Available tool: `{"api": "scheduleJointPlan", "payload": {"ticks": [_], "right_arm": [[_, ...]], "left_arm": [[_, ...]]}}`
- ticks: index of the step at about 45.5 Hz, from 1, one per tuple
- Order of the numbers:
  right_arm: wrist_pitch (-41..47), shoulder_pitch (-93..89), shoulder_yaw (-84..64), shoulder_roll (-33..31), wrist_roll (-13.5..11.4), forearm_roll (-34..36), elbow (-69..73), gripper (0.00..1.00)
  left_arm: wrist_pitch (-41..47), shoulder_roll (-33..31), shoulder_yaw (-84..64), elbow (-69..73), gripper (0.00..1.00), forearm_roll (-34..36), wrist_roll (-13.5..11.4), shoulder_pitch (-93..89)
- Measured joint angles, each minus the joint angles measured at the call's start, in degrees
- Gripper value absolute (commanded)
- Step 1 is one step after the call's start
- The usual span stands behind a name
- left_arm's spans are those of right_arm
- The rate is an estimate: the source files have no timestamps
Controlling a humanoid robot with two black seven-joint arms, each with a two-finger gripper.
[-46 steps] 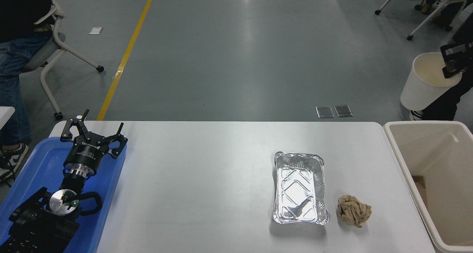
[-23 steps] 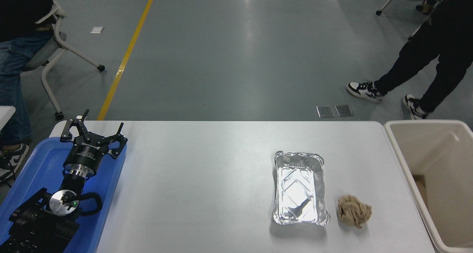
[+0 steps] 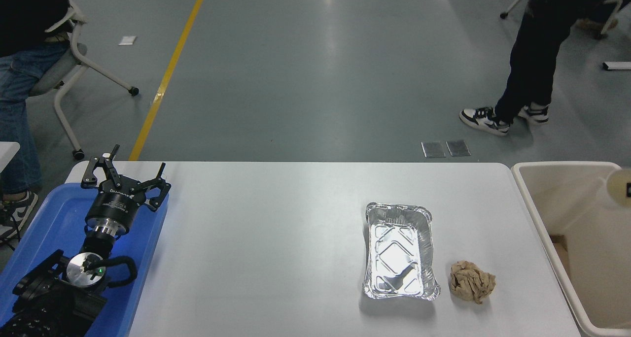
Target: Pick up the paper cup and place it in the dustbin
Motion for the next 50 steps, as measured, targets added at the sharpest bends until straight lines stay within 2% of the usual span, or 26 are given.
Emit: {"api": "scheduleJointPlan", "payload": {"ticks": [10,11,12,13,14,32,41,50], "right_arm": [[-2.64,-7.02,3.21,3.68,-2.22,1.59,-2.53,0.0],[-2.75,-7.33,3.34,3.88,-2.37,1.66,-2.6,0.03],[-2.94,-7.75,3.54,4.12,-2.57,1.77,-2.8,0.26],[-3.07,-8.0,3.66,4.28,-2.71,1.82,-2.94,0.67],[-3.15,-8.23,3.76,4.43,-2.82,1.86,-3.01,1.0],[-3.22,-4.96,3.34,4.98,-3.53,2.13,-0.28,1.0],[-1.1,12.18,-5.36,1.29,-3.47,1.8,14.74,1.0],[4.24,33.61,-14.87,1.36,-3.36,1.66,30.91,1.0]], "left_arm": [[0.0,0.0,-0.03,0.0,0.99,0.01,0.0,-0.02],[0.0,0.0,-0.03,0.0,0.99,0.01,0.0,-0.02],[0.0,0.0,-0.03,0.0,0.99,0.02,0.0,-0.02],[0.0,0.0,-0.03,0.0,0.99,0.01,0.0,-0.02],[0.0,0.0,-0.03,0.0,0.99,0.01,0.0,-0.03],[0.0,0.0,0.04,-0.01,0.99,0.01,0.0,-0.08],[0.0,0.0,0.1,-0.01,0.99,0.0,0.01,-0.07],[0.0,0.03,0.12,0.0,0.99,0.02,0.15,-0.04]]}}
